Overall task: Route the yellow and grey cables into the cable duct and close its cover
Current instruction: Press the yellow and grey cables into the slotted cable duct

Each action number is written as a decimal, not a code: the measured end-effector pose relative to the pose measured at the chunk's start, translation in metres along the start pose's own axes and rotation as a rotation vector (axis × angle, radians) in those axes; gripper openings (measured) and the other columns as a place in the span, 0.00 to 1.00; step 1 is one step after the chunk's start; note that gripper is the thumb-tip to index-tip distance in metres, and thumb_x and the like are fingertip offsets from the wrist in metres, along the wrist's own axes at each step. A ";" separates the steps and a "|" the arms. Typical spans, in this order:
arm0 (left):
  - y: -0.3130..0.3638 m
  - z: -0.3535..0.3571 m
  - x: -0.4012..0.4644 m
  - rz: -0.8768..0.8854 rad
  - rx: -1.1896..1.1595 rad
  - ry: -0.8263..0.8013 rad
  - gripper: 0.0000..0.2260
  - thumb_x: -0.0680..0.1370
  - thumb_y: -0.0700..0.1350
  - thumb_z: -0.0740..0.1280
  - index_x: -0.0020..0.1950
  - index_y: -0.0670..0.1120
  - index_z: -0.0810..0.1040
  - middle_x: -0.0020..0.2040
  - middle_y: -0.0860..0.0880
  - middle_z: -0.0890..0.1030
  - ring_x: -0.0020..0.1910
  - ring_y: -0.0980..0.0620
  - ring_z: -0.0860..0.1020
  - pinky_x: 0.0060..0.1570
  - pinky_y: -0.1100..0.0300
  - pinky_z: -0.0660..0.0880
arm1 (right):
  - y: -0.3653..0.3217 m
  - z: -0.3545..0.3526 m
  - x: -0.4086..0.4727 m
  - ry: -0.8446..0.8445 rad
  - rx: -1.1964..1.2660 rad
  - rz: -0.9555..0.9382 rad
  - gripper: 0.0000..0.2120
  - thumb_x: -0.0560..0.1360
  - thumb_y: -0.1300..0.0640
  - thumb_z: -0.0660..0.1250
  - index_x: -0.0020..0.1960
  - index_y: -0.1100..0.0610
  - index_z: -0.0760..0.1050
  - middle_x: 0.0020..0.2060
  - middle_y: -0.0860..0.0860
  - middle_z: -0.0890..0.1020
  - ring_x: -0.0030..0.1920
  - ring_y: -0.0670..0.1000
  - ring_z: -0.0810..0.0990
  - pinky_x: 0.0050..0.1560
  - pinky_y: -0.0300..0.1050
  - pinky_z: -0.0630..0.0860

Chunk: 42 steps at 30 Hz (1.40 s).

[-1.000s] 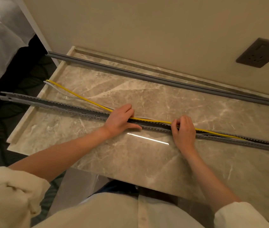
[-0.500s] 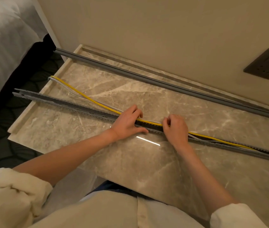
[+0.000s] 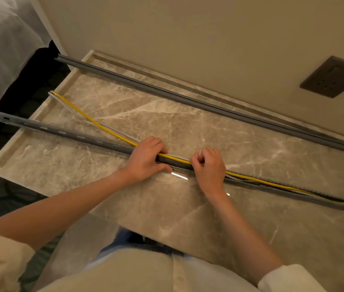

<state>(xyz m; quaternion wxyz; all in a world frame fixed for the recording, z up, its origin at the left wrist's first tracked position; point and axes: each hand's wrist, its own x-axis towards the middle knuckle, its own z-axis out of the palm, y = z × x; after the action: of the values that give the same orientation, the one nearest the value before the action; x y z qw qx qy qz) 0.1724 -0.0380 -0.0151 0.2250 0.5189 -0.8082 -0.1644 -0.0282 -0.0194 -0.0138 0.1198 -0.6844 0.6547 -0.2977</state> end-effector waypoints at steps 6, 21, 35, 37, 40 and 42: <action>-0.004 -0.007 0.021 -0.057 0.051 -0.238 0.25 0.61 0.63 0.75 0.44 0.46 0.75 0.42 0.49 0.77 0.43 0.51 0.73 0.40 0.58 0.67 | 0.002 0.005 0.005 -0.034 -0.050 0.095 0.15 0.74 0.59 0.66 0.32 0.54 0.63 0.29 0.47 0.68 0.34 0.49 0.67 0.33 0.42 0.61; -0.008 -0.005 -0.003 0.248 0.107 -0.070 0.18 0.70 0.55 0.72 0.41 0.39 0.78 0.38 0.43 0.80 0.36 0.44 0.78 0.34 0.54 0.74 | -0.011 0.017 0.012 -0.070 -0.163 0.369 0.11 0.76 0.57 0.62 0.36 0.58 0.71 0.33 0.53 0.75 0.36 0.53 0.73 0.34 0.44 0.66; -0.085 -0.066 -0.010 0.166 0.057 -0.278 0.27 0.69 0.56 0.73 0.62 0.45 0.71 0.52 0.47 0.81 0.51 0.48 0.78 0.53 0.54 0.73 | -0.018 0.026 0.012 0.037 -0.170 0.405 0.02 0.76 0.62 0.64 0.48 0.60 0.73 0.38 0.55 0.81 0.37 0.53 0.76 0.38 0.46 0.71; -0.102 -0.084 -0.011 0.153 0.100 -0.290 0.31 0.68 0.59 0.73 0.64 0.45 0.70 0.53 0.47 0.81 0.52 0.47 0.78 0.56 0.52 0.72 | -0.019 0.026 0.011 0.050 -0.161 0.417 0.02 0.76 0.62 0.63 0.48 0.61 0.73 0.38 0.56 0.81 0.38 0.55 0.77 0.38 0.45 0.70; -0.120 -0.109 -0.006 0.075 0.117 -0.370 0.29 0.67 0.61 0.73 0.61 0.47 0.74 0.51 0.49 0.81 0.51 0.49 0.78 0.52 0.53 0.74 | -0.025 0.025 0.016 0.016 -0.191 0.447 0.02 0.75 0.63 0.64 0.47 0.62 0.74 0.39 0.57 0.82 0.42 0.59 0.80 0.44 0.50 0.73; -0.124 -0.118 -0.005 0.022 0.065 -0.421 0.24 0.67 0.60 0.73 0.57 0.47 0.77 0.50 0.50 0.81 0.49 0.51 0.77 0.50 0.54 0.75 | -0.032 0.028 0.023 -0.058 -0.262 0.447 0.02 0.74 0.62 0.65 0.46 0.61 0.75 0.40 0.57 0.82 0.44 0.60 0.80 0.50 0.52 0.72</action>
<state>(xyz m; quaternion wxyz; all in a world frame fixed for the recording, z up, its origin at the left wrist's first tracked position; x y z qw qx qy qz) 0.3323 -0.0874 0.0219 0.0358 0.4713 -0.8478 -0.2405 0.0134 -0.0442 -0.0120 0.1117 -0.5408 0.8189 -0.1565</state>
